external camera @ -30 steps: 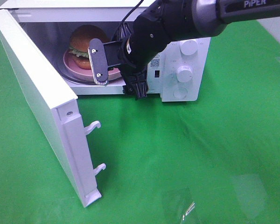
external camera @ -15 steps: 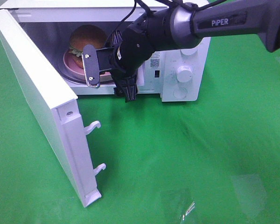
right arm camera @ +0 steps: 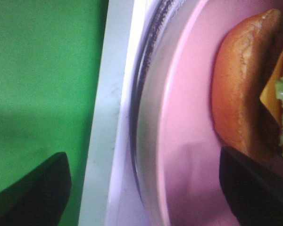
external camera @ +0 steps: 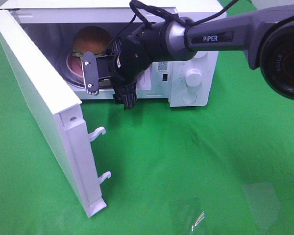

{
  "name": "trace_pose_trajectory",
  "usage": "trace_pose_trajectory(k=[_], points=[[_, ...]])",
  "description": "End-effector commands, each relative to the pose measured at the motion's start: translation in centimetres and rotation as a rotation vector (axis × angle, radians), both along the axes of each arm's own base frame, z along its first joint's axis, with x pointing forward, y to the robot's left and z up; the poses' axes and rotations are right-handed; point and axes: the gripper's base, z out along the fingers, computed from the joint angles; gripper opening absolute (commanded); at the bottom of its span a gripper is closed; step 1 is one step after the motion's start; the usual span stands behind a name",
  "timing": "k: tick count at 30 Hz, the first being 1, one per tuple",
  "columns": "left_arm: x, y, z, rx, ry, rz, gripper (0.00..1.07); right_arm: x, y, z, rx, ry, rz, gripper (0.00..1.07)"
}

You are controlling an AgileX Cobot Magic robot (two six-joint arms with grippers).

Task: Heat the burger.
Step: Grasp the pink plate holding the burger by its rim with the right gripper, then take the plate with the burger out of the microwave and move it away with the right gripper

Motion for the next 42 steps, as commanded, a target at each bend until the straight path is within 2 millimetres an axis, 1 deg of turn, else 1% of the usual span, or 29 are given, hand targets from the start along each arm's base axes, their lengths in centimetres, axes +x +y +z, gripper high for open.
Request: trace_pose_trajectory(k=[1,5,6,9,10,11,12,13,14,15,16,17,18,19,20,21,24,26,29,30,33,36,37,40,41,42], points=[[0.0,0.0,-0.1,-0.009,-0.006,0.006,1.00,0.3,0.3,-0.5,0.037,0.010,-0.012,0.81],[0.0,0.0,-0.1,-0.009,-0.006,0.006,1.00,0.3,0.4,-0.8,0.037,0.008,-0.008,0.80],[0.0,0.0,-0.1,-0.009,-0.006,0.006,1.00,0.3,0.4,-0.8,0.037,0.008,-0.008,0.76],[0.0,0.0,-0.1,-0.009,-0.006,0.006,1.00,0.3,0.4,-0.8,0.036,0.008,-0.008,0.73],[0.0,0.0,-0.1,-0.009,-0.006,0.006,1.00,0.3,0.4,-0.8,0.037,0.010,-0.009,0.66],[0.0,0.0,-0.1,-0.009,-0.006,0.006,1.00,0.3,0.4,-0.8,0.037,0.010,-0.009,0.66],[0.0,0.0,-0.1,-0.009,-0.006,0.006,1.00,0.3,0.4,-0.8,0.044,0.015,-0.014,0.56],[0.0,0.0,-0.1,-0.009,-0.006,0.006,1.00,0.3,0.4,-0.8,0.044,0.015,-0.014,0.56],[0.0,0.0,-0.1,-0.009,-0.006,0.006,1.00,0.3,0.4,-0.8,0.046,0.017,-0.015,0.45],[0.0,0.0,-0.1,-0.009,-0.006,0.006,1.00,0.3,0.4,-0.8,0.044,0.020,-0.017,0.31],[0.0,0.0,-0.1,-0.009,-0.006,0.006,1.00,0.3,0.4,-0.8,0.044,0.020,-0.017,0.31],[0.0,0.0,-0.1,-0.009,-0.006,0.006,1.00,0.3,0.4,-0.8,0.041,0.023,-0.019,0.20],[0.0,0.0,-0.1,-0.009,-0.006,0.006,1.00,0.3,0.4,-0.8,0.041,0.023,-0.019,0.20],[0.0,0.0,-0.1,-0.009,-0.006,0.006,1.00,0.2,0.4,-0.7,0.038,0.028,-0.021,0.08],[0.0,0.0,-0.1,-0.009,-0.006,0.006,1.00,0.2,0.4,-0.7,0.038,0.028,-0.021,0.08],[0.0,0.0,-0.1,-0.009,-0.006,0.006,1.00,0.1,0.4,-0.5,0.032,0.034,-0.024,0.00],[0.0,0.0,-0.1,-0.009,-0.006,0.006,1.00,-0.3,0.6,-0.2,0.027,0.041,-0.021,0.00],[0.0,0.0,-0.1,-0.009,-0.006,0.006,1.00,-0.4,0.6,0.6,0.026,0.040,-0.024,0.00],[0.0,0.0,-0.1,-0.009,-0.006,0.006,1.00,-0.8,0.9,0.8,0.017,0.048,-0.019,0.00],[0.0,0.0,-0.1,-0.009,-0.006,0.006,1.00,-1.0,0.8,1.2,0.003,0.060,-0.025,0.00],[0.0,0.0,-0.1,-0.009,-0.006,0.006,1.00,-1.3,0.9,1.3,-0.018,0.077,-0.025,0.00],[0.0,0.0,-0.1,-0.009,-0.006,0.006,1.00,-1.7,0.7,1.6,-0.059,0.102,-0.027,0.00],[0.0,0.0,-0.1,-0.009,-0.006,0.006,1.00,-2.0,0.4,2.2,-0.087,0.109,-0.021,0.00],[0.0,0.0,-0.1,-0.009,-0.006,0.006,1.00,-2.1,0.3,2.3,-0.091,0.110,-0.020,0.00],[0.0,0.0,-0.1,-0.009,-0.006,0.006,1.00,-2.4,0.0,2.8,-0.106,0.102,-0.004,0.00],[0.0,0.0,-0.1,-0.009,-0.006,0.006,1.00,-2.4,0.0,2.8,-0.106,0.102,-0.004,0.00]])
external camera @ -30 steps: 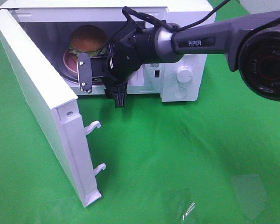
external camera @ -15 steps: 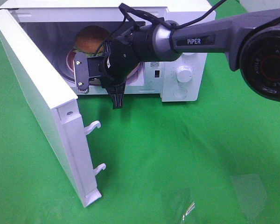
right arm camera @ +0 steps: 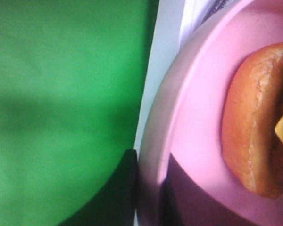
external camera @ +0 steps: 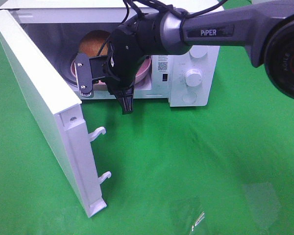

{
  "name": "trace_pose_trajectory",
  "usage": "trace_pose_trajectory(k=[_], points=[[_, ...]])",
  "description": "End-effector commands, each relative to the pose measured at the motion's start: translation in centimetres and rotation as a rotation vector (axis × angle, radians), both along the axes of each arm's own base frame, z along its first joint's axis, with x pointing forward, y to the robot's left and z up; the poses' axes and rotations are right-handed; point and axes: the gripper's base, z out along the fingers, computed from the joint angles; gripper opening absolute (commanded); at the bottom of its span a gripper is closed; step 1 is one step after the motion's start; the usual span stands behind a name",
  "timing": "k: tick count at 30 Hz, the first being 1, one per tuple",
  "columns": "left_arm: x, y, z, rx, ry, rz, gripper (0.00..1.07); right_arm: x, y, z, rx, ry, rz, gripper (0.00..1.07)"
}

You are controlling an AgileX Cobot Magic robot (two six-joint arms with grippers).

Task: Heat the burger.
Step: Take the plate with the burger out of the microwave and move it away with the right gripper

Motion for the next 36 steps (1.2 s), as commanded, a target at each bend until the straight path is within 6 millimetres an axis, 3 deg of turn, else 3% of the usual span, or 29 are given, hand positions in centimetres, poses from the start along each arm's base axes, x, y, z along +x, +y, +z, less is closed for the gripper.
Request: trace_pose_trajectory(k=[1,21,36], points=[[0.0,0.0,-0.1,-0.011,-0.006,0.005,1.00,-0.9,-0.8,1.8,-0.049,-0.020,0.052,0.00],[0.0,0.0,-0.1,-0.011,-0.006,0.005,1.00,-4.2,-3.4,3.8,-0.069,-0.150,0.210,0.00],[0.0,0.0,-0.1,-0.010,-0.006,0.005,1.00,-8.2,-6.2,4.8,-0.015,-0.172,0.239,0.00]])
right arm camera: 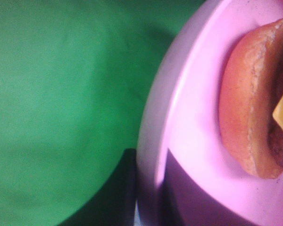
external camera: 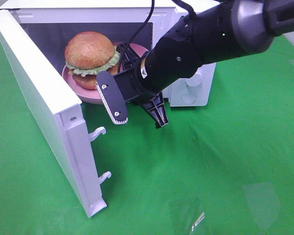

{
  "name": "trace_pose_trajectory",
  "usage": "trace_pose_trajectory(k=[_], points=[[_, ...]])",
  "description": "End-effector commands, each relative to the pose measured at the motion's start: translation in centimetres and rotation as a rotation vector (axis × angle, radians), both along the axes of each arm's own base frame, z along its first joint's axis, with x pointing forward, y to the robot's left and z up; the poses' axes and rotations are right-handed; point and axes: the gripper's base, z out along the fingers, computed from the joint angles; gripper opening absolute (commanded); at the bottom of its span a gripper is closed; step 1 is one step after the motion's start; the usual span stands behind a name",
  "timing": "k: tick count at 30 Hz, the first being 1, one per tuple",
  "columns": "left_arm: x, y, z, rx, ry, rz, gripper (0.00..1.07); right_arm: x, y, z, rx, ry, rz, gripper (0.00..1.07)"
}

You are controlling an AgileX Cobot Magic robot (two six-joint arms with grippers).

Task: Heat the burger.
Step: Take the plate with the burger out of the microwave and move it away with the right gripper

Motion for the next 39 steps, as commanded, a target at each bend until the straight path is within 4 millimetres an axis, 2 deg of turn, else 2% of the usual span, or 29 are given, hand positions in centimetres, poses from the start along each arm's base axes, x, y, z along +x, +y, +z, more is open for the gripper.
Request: trace_pose_trajectory(k=[1,26,28,30,39], points=[[0.0,0.0,-0.1,-0.010,-0.006,0.005,1.00,-0.2,-0.7,1.5,0.050,-0.031,-0.016,0.00],[0.0,0.0,-0.1,-0.010,-0.006,0.005,1.00,-7.4,-6.2,2.2,0.097,-0.013,-0.004,0.00],[0.0,0.0,-0.1,-0.010,-0.006,0.005,1.00,-7.4,-6.2,2.2,0.097,-0.013,-0.004,0.00],[0.0,0.0,-0.1,-0.010,-0.006,0.005,1.00,-8.7,-7.2,2.4,0.107,-0.006,-0.016,0.00],[0.0,0.0,-0.1,-0.010,-0.006,0.005,1.00,-10.5,-8.8,3.0,0.118,-0.013,-0.022,0.00]])
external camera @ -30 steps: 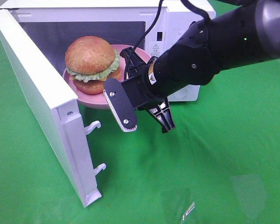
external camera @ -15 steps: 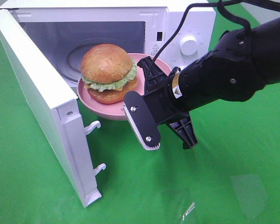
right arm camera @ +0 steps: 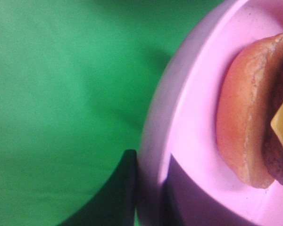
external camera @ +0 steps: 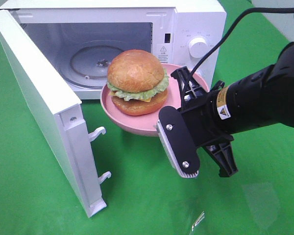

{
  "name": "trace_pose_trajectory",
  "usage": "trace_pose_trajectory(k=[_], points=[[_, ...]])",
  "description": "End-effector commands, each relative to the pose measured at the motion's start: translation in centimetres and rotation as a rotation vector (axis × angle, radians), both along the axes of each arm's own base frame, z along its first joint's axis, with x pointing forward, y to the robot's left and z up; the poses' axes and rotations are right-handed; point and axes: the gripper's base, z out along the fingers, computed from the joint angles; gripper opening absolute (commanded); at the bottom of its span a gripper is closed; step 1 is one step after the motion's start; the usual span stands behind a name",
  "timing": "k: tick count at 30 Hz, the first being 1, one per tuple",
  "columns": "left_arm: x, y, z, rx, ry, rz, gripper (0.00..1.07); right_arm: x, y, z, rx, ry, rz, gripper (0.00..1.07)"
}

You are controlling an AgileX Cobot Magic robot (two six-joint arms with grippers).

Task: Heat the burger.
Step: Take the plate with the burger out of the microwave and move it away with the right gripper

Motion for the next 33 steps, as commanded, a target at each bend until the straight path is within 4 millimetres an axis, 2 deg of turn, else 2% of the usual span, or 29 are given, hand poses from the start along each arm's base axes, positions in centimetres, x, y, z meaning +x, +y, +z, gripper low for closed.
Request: trace_pose_trajectory(k=[1,14,16,22,26,32,33], points=[[0.0,0.0,-0.1,-0.010,-0.006,0.005,1.00,-0.9,-0.9,1.6,0.076,-0.067,0.003,0.00],[0.0,0.0,-0.1,-0.010,-0.006,0.005,1.00,-4.3,-4.1,2.5,0.087,-0.048,-0.058,0.00],[0.0,0.0,-0.1,-0.010,-0.006,0.005,1.00,-5.2,-5.1,2.6,0.079,-0.014,-0.109,0.00],[0.0,0.0,-0.1,-0.010,-0.006,0.005,1.00,-6.5,-6.5,2.5,0.080,0.042,-0.193,0.00],[0.0,0.0,-0.1,-0.010,-0.006,0.005,1.00,-7.0,-7.5,2.1,0.033,0.095,-0.281,0.00],[0.0,0.0,-0.1,-0.010,-0.006,0.005,1.00,-6.7,-8.6,2.1,-0.006,0.079,-0.408,0.00],[0.0,0.0,-0.1,-0.010,-0.006,0.005,1.00,-6.6,-8.9,2.2,0.007,0.076,-0.482,0.00]])
